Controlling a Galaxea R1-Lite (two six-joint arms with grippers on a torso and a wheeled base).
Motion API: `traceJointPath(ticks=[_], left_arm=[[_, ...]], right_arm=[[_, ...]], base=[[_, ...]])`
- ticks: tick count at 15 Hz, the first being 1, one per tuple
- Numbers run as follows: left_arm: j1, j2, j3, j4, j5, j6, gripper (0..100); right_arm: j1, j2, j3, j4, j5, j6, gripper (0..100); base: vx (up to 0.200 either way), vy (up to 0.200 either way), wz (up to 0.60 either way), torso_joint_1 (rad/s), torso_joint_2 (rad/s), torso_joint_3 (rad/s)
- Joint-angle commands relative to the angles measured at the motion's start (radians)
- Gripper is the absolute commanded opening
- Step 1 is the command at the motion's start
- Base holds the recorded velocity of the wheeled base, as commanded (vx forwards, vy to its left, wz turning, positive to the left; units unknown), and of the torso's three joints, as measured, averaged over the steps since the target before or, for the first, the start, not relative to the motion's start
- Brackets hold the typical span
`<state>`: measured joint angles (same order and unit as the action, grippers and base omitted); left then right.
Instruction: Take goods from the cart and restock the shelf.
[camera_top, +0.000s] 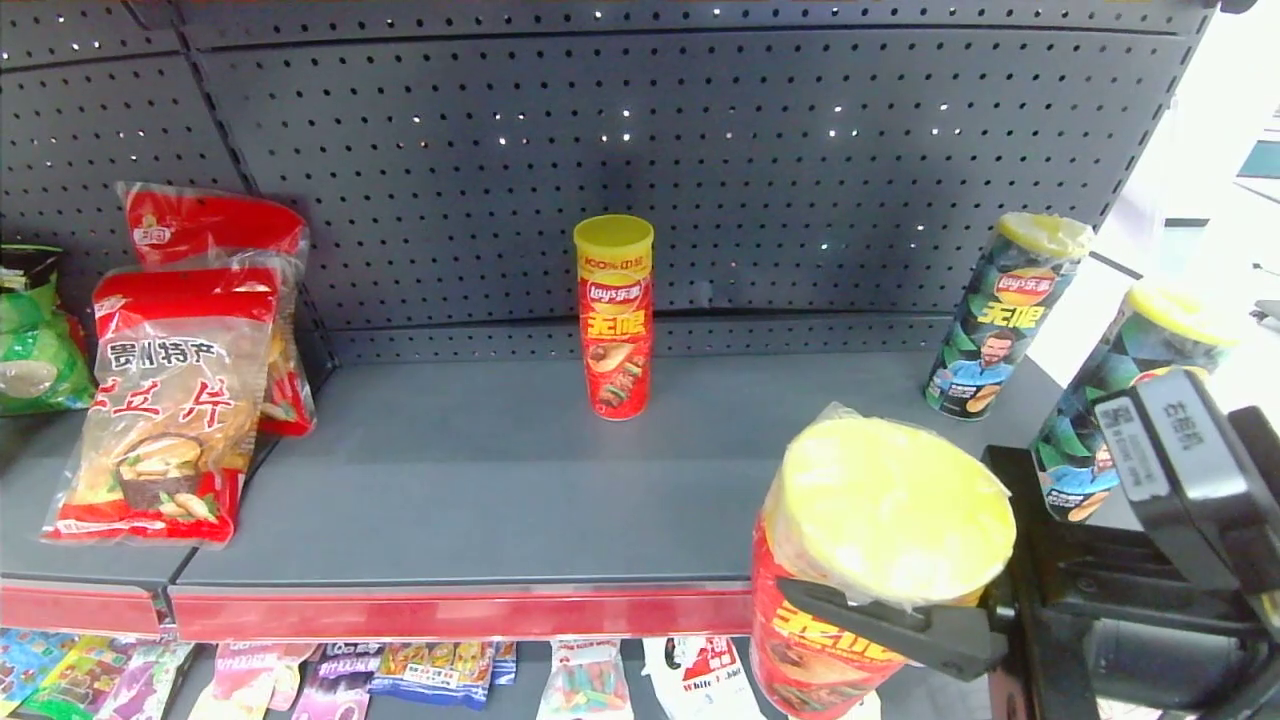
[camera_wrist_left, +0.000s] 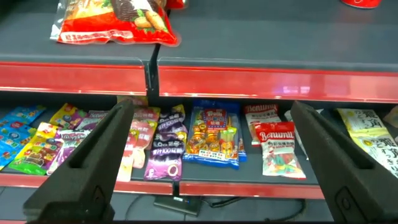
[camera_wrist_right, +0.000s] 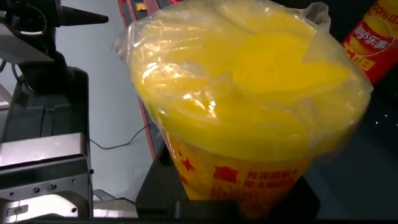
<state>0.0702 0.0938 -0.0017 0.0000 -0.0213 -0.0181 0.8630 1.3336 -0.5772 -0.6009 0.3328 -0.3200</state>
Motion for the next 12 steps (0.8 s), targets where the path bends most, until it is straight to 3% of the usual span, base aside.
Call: traceJointPath(ticks=[1, 12], left_arm=[[0.0, 0.0, 0.0, 0.0, 0.0, 0.0, 100], [0.0, 0.0, 0.0, 0.0, 0.0, 0.0, 100]], right_arm=[[0.002, -0.002, 0.002, 0.0, 0.0, -0.001, 0], [0.004, -0.011, 0.017, 0.0, 0.0, -0.002, 0]], base=[[0.0, 0.0, 0.0, 0.0, 0.0, 0.0], [0.0, 0.0, 0.0, 0.0, 0.0, 0.0]])
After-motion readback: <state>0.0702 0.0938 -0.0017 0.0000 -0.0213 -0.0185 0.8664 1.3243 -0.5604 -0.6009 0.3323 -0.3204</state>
